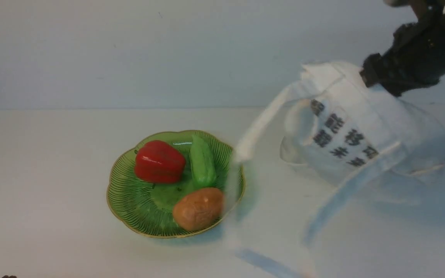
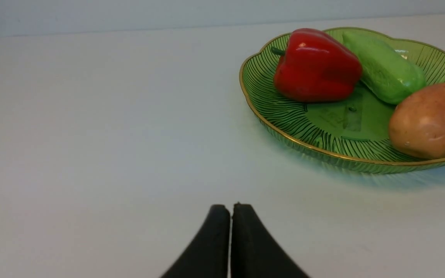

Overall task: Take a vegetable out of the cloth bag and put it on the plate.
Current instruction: Use the right arm to grab an eggplant from the bag

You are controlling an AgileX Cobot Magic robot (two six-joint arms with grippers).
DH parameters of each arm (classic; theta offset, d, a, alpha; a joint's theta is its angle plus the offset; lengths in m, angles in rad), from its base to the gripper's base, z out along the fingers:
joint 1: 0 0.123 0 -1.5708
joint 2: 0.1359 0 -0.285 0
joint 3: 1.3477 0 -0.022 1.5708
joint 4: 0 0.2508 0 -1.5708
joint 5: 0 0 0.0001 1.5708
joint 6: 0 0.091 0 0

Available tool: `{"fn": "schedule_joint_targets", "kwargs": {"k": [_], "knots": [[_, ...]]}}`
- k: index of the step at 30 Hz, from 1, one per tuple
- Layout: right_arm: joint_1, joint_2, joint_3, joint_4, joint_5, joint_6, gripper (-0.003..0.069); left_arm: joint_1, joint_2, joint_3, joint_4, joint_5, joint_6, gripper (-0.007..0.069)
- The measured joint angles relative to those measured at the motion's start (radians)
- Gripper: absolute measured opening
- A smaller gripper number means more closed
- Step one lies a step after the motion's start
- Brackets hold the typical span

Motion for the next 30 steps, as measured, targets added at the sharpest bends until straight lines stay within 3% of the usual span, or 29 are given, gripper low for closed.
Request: {"fn": "schedule_joint_targets", "kwargs": {"k": [1, 4, 10, 21, 30], "knots": [[-0.004, 0.029, 0.002, -0.105, 0.024, 0.071, 0.0396, 0.0, 0.0, 0.0, 0.0, 0.0, 0.0, -0.0008], [-0.01, 0.057, 0.002, -0.158, 0.031, 0.09, 0.0396, 0.0, 0.0, 0.0, 0.0, 0.0, 0.0, -0.0008], [-0.006, 0.07, 0.002, 0.054, 0.029, 0.033, 0.0396, 0.0, 0.0, 0.0, 0.0, 0.0, 0.0, -0.0008], [0.002, 0.142, 0.066, 0.037, 0.018, 0.053, 0.0401, 0.0, 0.0, 0.0, 0.0, 0.0, 0.0, -0.0008], [0.003, 0.156, 0.131, 0.049, -0.039, 0.085, 0.0548, 0.0, 0.0, 0.0, 0.0, 0.0, 0.0, -0.0008]]}}
